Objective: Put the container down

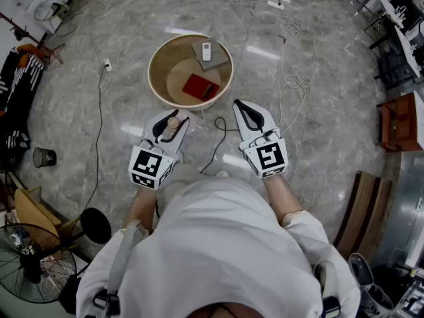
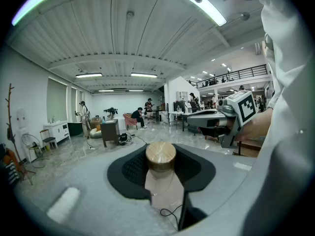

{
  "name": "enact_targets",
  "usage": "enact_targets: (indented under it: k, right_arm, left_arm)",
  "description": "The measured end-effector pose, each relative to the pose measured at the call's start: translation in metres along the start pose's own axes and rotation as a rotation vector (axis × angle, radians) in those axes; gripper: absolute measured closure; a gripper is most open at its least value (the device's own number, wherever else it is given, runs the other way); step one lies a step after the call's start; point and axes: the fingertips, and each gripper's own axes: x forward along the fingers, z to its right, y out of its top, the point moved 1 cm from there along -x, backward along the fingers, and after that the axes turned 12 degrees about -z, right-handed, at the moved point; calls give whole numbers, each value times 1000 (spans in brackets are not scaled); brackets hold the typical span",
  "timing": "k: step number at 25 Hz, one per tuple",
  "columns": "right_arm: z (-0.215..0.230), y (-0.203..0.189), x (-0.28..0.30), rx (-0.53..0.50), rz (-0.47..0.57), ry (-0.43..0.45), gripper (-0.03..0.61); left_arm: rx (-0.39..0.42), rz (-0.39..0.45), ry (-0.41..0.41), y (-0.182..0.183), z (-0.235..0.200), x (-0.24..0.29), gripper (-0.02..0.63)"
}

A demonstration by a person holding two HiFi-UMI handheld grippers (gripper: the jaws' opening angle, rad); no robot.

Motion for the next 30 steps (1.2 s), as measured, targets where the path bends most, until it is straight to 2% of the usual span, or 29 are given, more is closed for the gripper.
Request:
enact_targets:
  k: [7, 16, 24, 30]
  right_arm:
    - [-2, 8, 11, 3, 12, 8, 575]
    - [1, 5, 10, 31, 38, -2, 574]
    - [11, -9, 22, 29, 7, 3, 574]
    - [20, -15, 47, 38, -30, -4, 574]
  left_arm:
    - [-22, 23, 39, 15, -21, -4, 483]
    - [-40, 17, 64, 13, -29, 1, 483]
    - [-50, 8, 94, 14, -38, 14, 483]
    - [-44, 5, 74, 18, -55, 31, 483]
